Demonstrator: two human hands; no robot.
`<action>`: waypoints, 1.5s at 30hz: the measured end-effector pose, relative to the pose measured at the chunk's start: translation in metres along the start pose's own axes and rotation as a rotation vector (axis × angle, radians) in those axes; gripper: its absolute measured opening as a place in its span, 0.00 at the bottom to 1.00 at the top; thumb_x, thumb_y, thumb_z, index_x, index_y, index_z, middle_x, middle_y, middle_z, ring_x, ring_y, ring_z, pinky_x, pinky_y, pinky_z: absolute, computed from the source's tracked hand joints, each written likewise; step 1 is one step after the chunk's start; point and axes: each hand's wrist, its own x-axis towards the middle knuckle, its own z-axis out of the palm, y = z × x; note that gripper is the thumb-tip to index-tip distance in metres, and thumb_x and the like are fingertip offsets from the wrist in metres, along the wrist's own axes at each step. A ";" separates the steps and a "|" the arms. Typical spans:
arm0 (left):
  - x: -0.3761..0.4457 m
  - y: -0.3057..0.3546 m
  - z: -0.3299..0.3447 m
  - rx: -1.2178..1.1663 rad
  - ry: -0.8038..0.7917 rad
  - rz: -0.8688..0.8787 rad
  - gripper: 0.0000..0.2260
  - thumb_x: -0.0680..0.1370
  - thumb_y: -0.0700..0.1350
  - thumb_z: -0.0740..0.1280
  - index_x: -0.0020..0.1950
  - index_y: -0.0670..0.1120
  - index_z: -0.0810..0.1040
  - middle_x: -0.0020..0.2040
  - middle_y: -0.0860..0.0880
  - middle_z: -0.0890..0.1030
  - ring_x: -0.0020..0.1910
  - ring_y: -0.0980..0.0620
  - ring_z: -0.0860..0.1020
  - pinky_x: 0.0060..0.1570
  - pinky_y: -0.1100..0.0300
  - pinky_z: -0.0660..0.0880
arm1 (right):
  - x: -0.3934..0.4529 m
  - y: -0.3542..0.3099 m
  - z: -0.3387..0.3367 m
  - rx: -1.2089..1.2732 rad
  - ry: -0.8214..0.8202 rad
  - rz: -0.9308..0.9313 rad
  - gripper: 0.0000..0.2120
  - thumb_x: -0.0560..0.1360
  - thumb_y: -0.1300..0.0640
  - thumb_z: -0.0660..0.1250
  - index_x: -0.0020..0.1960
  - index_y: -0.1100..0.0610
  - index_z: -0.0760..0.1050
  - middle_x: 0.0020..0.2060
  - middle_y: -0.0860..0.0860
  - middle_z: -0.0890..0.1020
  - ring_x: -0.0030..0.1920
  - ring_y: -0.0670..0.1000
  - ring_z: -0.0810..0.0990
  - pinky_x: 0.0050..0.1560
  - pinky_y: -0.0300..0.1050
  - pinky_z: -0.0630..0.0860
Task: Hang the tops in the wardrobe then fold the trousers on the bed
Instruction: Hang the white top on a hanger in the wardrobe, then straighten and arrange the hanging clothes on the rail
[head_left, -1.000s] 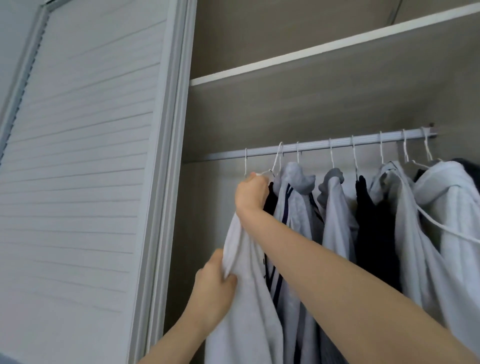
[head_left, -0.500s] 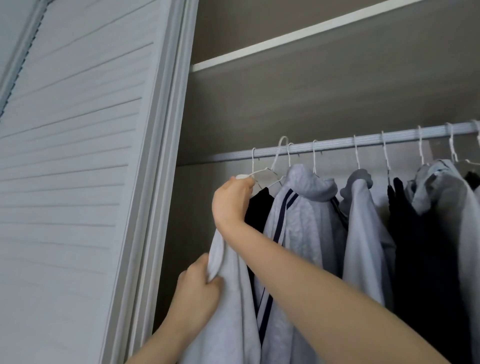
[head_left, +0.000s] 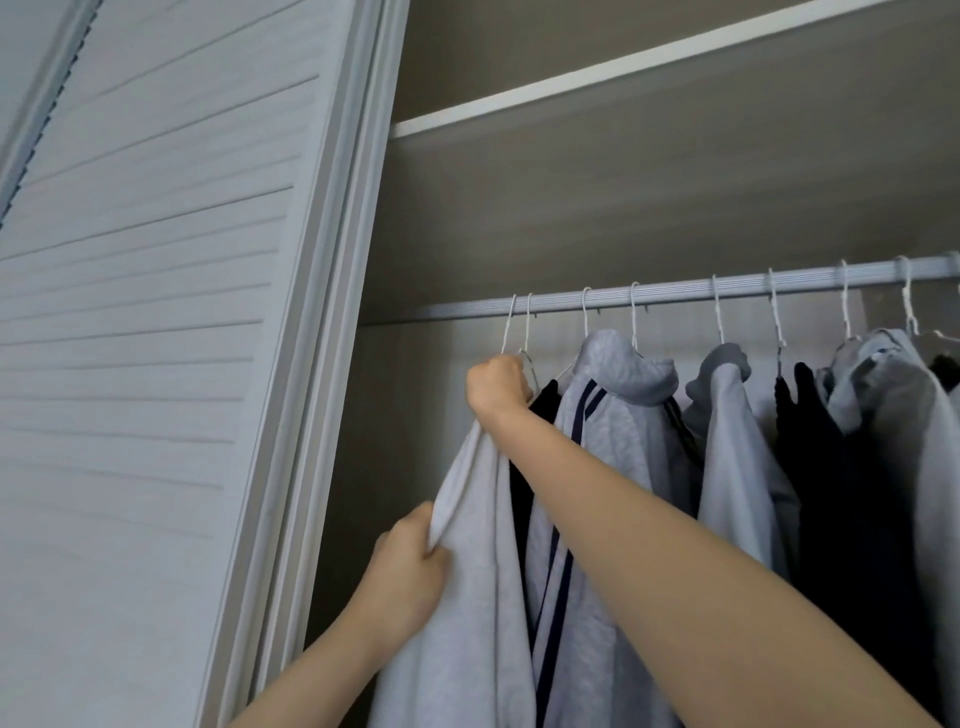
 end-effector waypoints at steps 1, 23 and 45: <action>-0.002 -0.003 0.000 -0.007 -0.014 -0.009 0.12 0.80 0.34 0.59 0.55 0.49 0.76 0.49 0.49 0.81 0.47 0.52 0.81 0.46 0.58 0.81 | 0.001 0.004 -0.003 -0.060 -0.014 -0.019 0.17 0.79 0.61 0.54 0.66 0.67 0.67 0.63 0.62 0.73 0.64 0.60 0.71 0.64 0.48 0.68; -0.066 -0.035 0.058 0.219 0.020 0.007 0.15 0.82 0.44 0.62 0.67 0.50 0.65 0.50 0.51 0.78 0.44 0.55 0.81 0.46 0.56 0.81 | -0.058 0.068 -0.052 -0.597 -0.215 -0.315 0.19 0.80 0.46 0.53 0.52 0.60 0.74 0.51 0.60 0.79 0.54 0.61 0.76 0.48 0.52 0.59; -0.359 0.051 -0.013 0.312 -0.195 -0.394 0.12 0.81 0.47 0.62 0.64 0.50 0.71 0.43 0.52 0.83 0.42 0.56 0.80 0.40 0.69 0.74 | -0.422 0.118 -0.150 -0.304 -0.714 -0.381 0.18 0.80 0.43 0.55 0.68 0.45 0.61 0.54 0.41 0.75 0.46 0.42 0.75 0.48 0.44 0.76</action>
